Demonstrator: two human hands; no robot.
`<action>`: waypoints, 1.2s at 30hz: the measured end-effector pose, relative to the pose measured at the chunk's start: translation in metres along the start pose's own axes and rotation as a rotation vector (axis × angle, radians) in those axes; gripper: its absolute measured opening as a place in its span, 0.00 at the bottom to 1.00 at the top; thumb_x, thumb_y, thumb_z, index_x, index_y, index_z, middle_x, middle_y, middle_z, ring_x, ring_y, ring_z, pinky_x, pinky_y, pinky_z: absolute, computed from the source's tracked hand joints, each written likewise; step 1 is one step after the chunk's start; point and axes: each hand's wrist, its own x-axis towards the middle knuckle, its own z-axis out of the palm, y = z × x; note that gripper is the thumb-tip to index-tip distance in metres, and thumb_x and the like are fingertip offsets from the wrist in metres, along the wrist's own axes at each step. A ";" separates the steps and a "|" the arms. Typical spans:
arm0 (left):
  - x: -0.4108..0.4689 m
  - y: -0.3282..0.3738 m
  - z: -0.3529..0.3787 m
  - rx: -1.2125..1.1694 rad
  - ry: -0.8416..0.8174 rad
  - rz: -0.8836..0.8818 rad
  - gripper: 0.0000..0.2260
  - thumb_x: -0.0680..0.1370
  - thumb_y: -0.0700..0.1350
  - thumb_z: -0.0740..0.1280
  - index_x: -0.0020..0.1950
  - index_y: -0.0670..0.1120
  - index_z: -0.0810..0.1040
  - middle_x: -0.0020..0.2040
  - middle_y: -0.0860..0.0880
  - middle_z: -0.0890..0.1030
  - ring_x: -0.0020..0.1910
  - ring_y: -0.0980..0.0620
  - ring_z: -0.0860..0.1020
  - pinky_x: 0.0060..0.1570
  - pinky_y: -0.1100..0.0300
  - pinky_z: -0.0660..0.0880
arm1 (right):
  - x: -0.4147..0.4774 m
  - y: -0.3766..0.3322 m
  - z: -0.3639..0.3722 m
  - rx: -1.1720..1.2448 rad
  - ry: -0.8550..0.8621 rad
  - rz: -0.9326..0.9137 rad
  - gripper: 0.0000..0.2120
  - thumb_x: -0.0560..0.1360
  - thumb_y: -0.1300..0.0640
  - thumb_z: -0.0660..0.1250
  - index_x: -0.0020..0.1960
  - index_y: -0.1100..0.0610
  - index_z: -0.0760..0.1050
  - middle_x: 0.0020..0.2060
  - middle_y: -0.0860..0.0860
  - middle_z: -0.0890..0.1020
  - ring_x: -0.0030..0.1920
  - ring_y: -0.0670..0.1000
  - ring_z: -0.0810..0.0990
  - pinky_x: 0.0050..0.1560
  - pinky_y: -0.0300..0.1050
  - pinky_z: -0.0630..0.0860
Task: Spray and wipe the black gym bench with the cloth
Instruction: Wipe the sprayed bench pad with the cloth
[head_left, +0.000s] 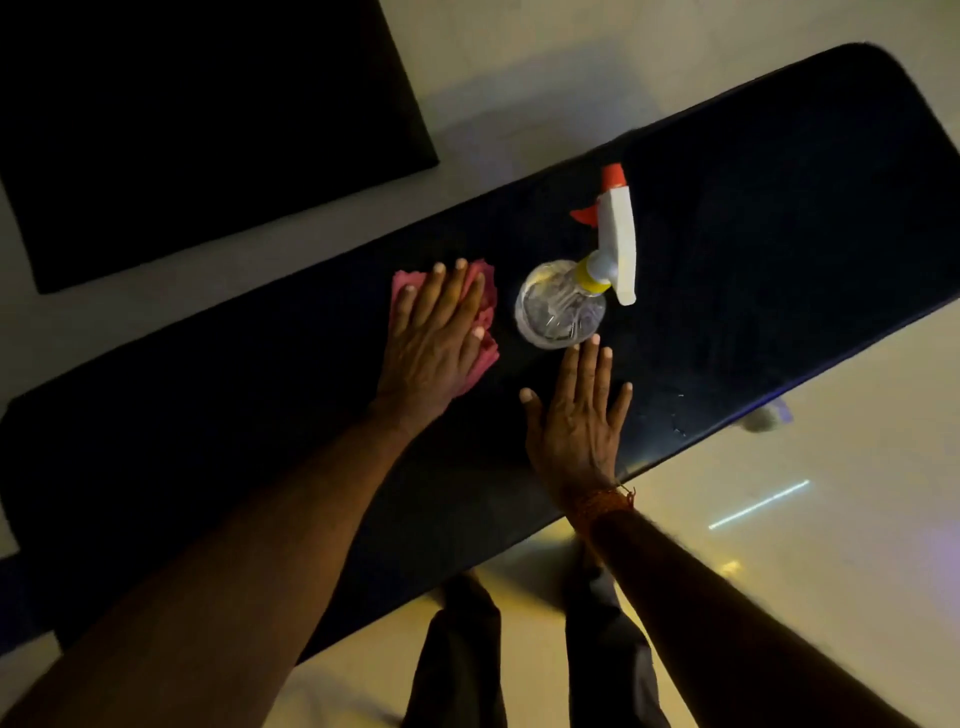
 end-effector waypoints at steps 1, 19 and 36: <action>0.010 -0.006 0.000 0.002 0.028 -0.034 0.27 0.86 0.53 0.45 0.84 0.46 0.50 0.85 0.45 0.50 0.84 0.44 0.48 0.80 0.42 0.48 | 0.000 -0.003 0.001 0.019 0.005 0.020 0.38 0.84 0.37 0.49 0.84 0.56 0.38 0.84 0.54 0.38 0.83 0.54 0.33 0.82 0.63 0.34; 0.024 -0.017 0.010 0.019 0.029 0.276 0.25 0.84 0.53 0.55 0.82 0.48 0.63 0.82 0.47 0.61 0.82 0.46 0.59 0.79 0.43 0.58 | 0.000 -0.019 0.006 0.085 0.017 0.109 0.41 0.83 0.36 0.50 0.84 0.54 0.32 0.83 0.52 0.33 0.82 0.53 0.30 0.82 0.62 0.33; -0.034 0.019 -0.017 -0.212 0.000 -0.324 0.29 0.84 0.60 0.54 0.84 0.53 0.53 0.81 0.45 0.63 0.79 0.42 0.61 0.72 0.43 0.61 | -0.016 -0.010 -0.005 0.028 -0.090 0.026 0.37 0.84 0.36 0.47 0.85 0.54 0.43 0.84 0.53 0.38 0.83 0.54 0.34 0.82 0.61 0.36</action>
